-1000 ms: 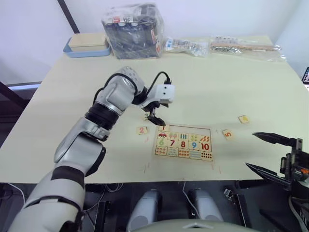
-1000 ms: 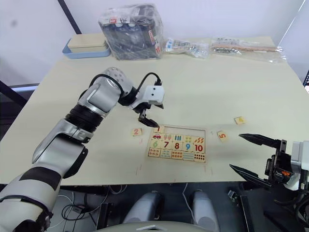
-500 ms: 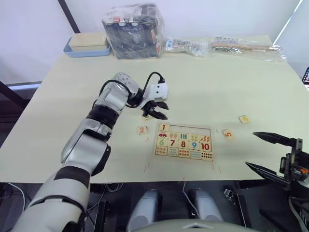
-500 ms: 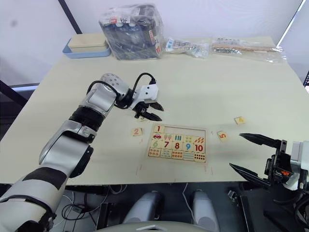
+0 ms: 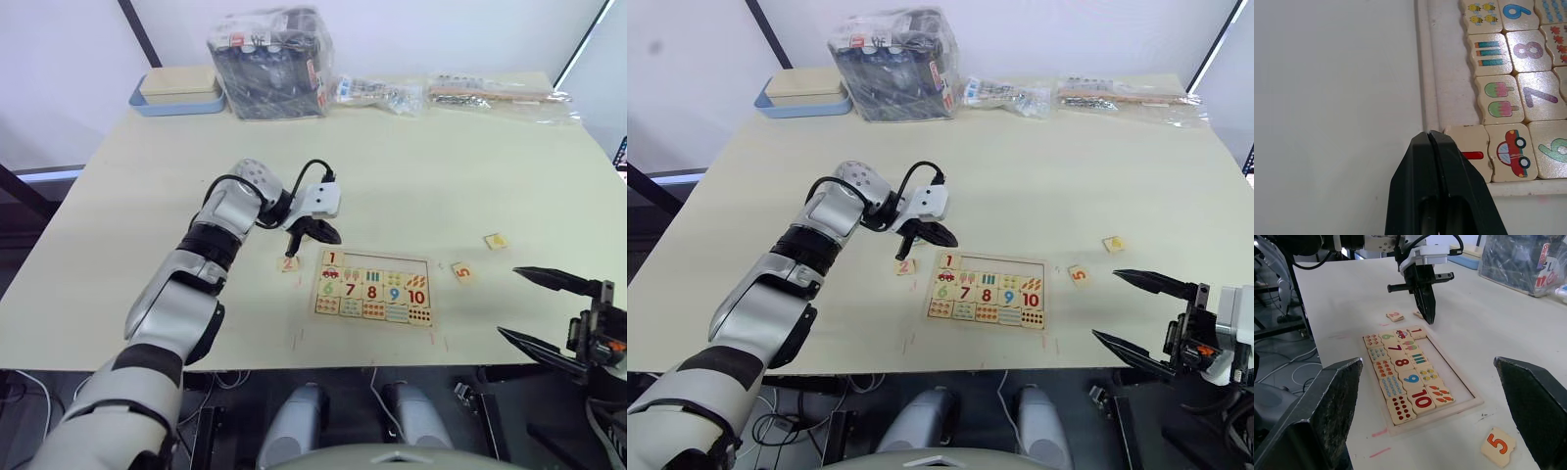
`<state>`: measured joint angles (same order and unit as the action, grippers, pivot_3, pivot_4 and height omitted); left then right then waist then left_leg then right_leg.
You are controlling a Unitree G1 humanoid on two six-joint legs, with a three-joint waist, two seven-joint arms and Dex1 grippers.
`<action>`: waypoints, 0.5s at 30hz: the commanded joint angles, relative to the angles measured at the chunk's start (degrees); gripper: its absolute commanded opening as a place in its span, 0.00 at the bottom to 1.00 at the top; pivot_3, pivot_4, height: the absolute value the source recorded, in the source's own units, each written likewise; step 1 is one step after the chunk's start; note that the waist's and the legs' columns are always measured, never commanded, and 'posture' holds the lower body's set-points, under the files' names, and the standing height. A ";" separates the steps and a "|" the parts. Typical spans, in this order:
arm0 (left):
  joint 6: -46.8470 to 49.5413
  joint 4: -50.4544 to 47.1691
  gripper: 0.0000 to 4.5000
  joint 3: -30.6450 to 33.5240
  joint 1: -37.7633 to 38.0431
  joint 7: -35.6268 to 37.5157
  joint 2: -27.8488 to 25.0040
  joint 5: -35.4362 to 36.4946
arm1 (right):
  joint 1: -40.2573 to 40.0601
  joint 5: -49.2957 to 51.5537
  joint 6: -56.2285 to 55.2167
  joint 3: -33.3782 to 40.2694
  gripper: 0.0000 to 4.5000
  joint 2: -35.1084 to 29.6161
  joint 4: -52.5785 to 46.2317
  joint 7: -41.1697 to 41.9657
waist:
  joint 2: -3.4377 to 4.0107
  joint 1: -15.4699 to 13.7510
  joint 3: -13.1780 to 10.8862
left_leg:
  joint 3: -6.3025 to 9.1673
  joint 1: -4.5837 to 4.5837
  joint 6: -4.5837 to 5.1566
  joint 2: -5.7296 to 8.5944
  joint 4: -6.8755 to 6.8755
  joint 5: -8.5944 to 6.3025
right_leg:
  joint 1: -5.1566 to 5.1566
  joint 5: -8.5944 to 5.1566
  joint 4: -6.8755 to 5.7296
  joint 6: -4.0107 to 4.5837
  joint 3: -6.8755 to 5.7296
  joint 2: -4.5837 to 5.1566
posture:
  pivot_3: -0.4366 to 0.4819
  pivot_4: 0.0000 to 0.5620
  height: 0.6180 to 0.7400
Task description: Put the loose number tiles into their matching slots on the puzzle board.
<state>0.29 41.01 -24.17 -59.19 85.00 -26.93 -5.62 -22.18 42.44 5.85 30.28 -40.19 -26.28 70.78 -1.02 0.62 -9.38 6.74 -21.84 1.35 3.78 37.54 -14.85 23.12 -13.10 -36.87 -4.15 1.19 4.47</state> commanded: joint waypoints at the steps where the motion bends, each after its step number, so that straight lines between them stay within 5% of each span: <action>1: -0.17 -2.70 0.00 0.32 0.08 0.97 -0.78 -0.32 | -0.30 0.40 -1.07 0.88 1.00 0.21 -2.08 -0.42 | 0.00 0.01 0.00 | -0.01 0.00 0.00 0.00 0.00 0.00 | 0.00 0.00 0.00 0.00 0.00 0.00 | 0.48 0.27 1.00; 15: -0.10 -2.24 0.00 -0.64 0.13 -0.17 -0.54 -3.30 | -0.80 0.49 -0.97 1.02 1.00 0.25 -2.70 -0.94 | 0.00 0.00 0.00 | -0.01 0.00 0.00 0.00 0.00 0.00 | 0.00 0.00 -0.01 0.00 0.00 0.00 | 0.48 0.27 1.00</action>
<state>0.39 39.69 -24.87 -58.50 84.77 -27.35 -8.87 -22.73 42.25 5.85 30.28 -40.11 -27.32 69.82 -1.02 0.62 -9.38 6.73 -21.84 1.35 3.78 37.54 -14.85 23.12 -13.10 -36.87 -4.15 1.19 4.47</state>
